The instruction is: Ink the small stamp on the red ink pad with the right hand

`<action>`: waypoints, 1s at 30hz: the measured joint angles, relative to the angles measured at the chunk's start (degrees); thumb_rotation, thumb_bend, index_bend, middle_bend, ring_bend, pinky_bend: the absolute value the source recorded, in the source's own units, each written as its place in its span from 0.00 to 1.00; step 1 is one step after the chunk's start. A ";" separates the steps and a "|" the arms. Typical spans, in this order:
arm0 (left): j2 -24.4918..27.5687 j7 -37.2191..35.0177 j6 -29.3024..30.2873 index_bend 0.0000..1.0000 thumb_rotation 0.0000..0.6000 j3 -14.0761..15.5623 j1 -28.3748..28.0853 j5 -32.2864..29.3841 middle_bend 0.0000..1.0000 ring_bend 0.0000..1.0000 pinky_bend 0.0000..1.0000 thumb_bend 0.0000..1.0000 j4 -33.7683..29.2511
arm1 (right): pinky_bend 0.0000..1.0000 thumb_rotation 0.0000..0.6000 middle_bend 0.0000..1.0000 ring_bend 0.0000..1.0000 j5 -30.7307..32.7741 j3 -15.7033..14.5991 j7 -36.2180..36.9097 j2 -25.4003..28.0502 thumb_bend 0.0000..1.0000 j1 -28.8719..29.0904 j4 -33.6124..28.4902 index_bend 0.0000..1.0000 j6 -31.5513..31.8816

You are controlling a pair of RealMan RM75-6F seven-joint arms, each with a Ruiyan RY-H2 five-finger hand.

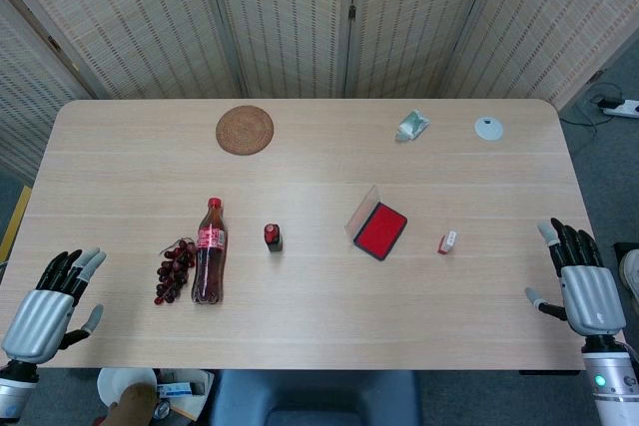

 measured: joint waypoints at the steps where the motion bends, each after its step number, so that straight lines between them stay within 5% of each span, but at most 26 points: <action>1: 0.03 -0.03 0.02 0.00 1.00 0.03 0.05 -0.05 0.00 0.00 0.00 0.43 -0.02 | 0.00 1.00 0.00 0.00 0.06 0.02 -0.02 -0.06 0.18 0.09 0.06 0.00 -0.21; 16: 1.00 -3.54 1.56 0.00 1.00 -0.17 0.93 -0.61 0.00 0.00 0.00 0.43 0.32 | 0.00 1.00 0.00 0.00 4.25 1.64 -0.87 -1.83 0.18 2.33 0.43 0.01 -4.94; 23: 1.51 -4.95 2.26 0.00 1.00 0.09 1.10 0.30 0.00 0.00 0.00 0.43 0.15 | 0.00 1.00 0.00 0.00 12.41 4.98 -2.65 -2.57 0.18 5.85 -2.27 0.14 -11.07; 30: 2.43 -8.85 4.13 0.00 1.00 0.53 1.48 1.98 0.00 0.00 0.00 0.43 0.74 | 0.00 1.00 0.00 0.00 24.21 7.87 -14.11 -4.95 0.20 10.55 -5.88 0.23 -14.63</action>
